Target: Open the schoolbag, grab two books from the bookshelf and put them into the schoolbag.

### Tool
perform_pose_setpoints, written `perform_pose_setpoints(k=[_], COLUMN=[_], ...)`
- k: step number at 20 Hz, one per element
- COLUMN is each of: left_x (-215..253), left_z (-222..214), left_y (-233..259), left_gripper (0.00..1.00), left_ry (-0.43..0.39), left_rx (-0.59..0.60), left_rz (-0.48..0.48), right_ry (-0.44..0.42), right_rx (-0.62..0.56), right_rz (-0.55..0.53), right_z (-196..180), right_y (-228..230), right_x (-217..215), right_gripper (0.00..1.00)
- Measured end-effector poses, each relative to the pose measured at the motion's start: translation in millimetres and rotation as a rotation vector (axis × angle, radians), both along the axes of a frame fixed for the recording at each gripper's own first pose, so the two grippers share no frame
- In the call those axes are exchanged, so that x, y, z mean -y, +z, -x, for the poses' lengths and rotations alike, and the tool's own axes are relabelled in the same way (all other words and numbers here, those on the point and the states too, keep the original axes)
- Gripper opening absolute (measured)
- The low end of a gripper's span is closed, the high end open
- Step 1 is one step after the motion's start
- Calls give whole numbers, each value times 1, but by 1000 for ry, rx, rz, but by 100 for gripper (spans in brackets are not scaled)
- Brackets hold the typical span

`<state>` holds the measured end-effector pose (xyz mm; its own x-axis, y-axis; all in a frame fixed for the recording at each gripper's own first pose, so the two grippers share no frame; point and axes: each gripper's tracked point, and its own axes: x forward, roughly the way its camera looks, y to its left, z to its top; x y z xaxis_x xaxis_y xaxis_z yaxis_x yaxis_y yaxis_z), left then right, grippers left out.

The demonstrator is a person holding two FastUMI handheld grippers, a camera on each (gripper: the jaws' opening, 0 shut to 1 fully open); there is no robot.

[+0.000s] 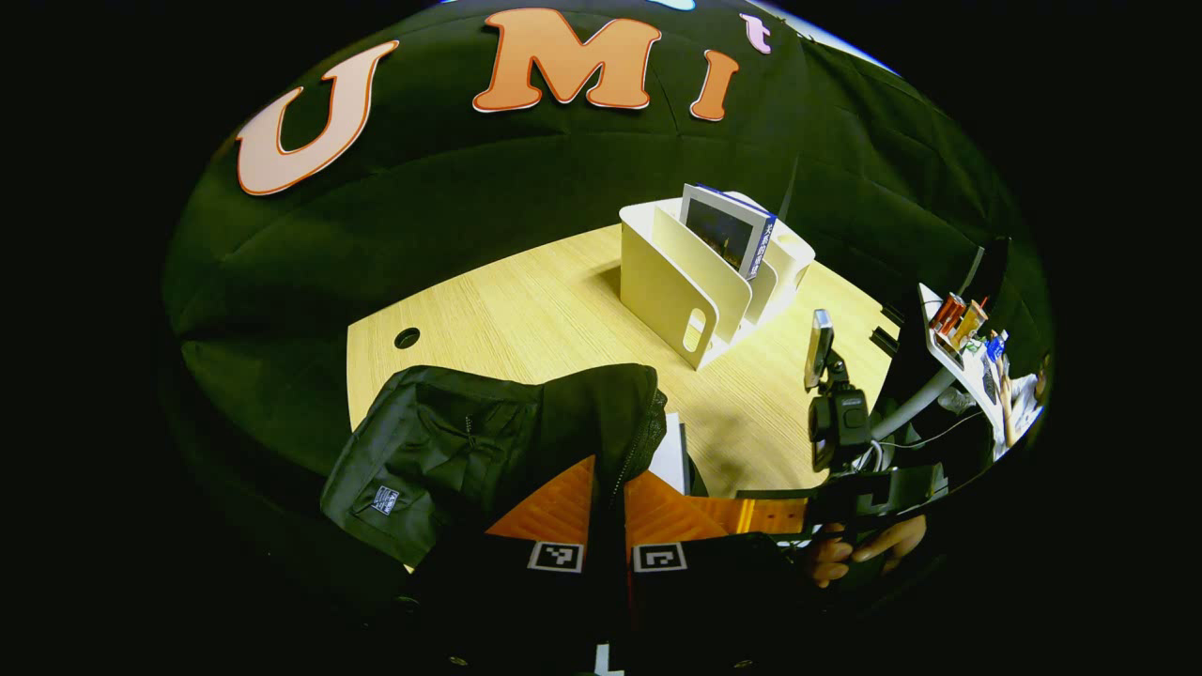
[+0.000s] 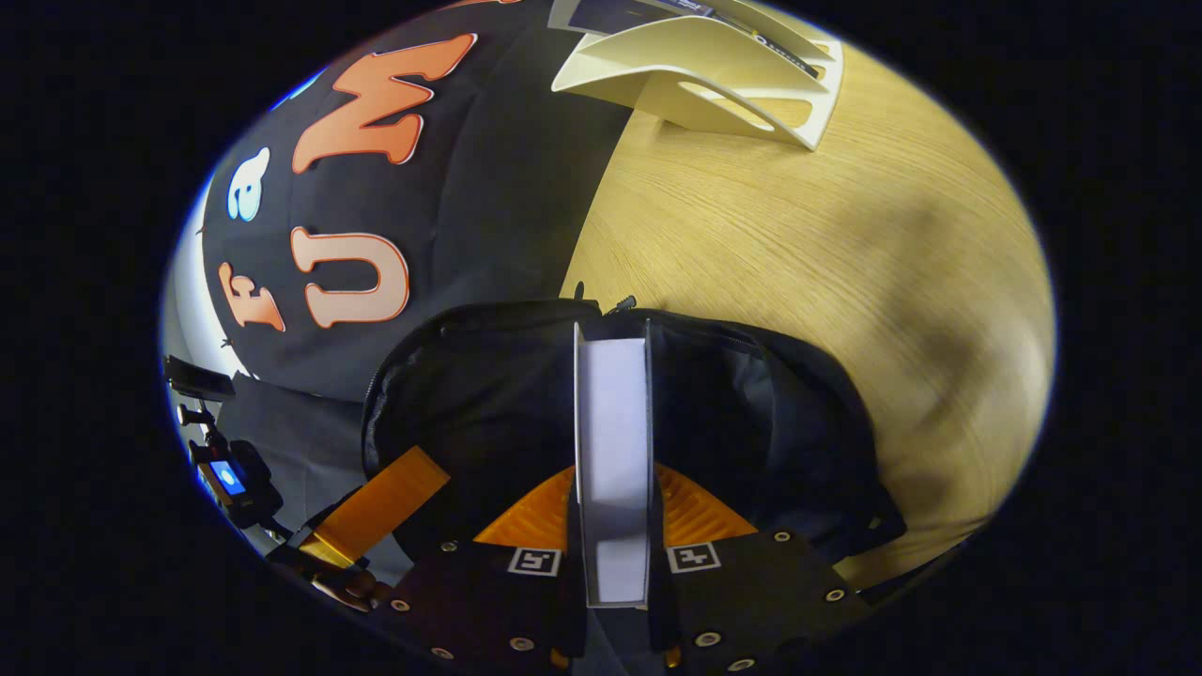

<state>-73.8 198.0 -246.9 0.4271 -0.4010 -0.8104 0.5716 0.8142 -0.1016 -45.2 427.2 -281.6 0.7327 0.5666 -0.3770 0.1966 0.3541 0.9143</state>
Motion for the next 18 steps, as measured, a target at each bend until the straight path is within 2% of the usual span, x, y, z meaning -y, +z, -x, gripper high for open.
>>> perform_pose_setpoints(k=[3,7,11,15,16,17,18], left_x=[3,2,-3,0,1,3,3], left_z=[4,-1,-8,-9,-10,-12,-14], left_y=[-3,-5,-8,-13,-13,-12,-13], left_gripper=[5,6,5,5,5,5,5], left_ry=[3,18,31,23,28,35,46], left_rx=[-2,-12,-17,-19,-22,-20,-20], left_rz=[-5,-5,-16,-42,-42,-42,-42], right_ry=[7,97,213,250,242,242,255], right_rx=[-5,-98,-150,-122,-137,-148,-158], right_rz=[-20,-35,119,256,278,267,244], right_z=[-7,1,18,14,7,-4,-8], right_y=[-7,-16,-23,-18,-25,-31,-32], right_x=[-11,-19,1,44,47,41,35], right_gripper=[28,35,45,52,69,52,47])
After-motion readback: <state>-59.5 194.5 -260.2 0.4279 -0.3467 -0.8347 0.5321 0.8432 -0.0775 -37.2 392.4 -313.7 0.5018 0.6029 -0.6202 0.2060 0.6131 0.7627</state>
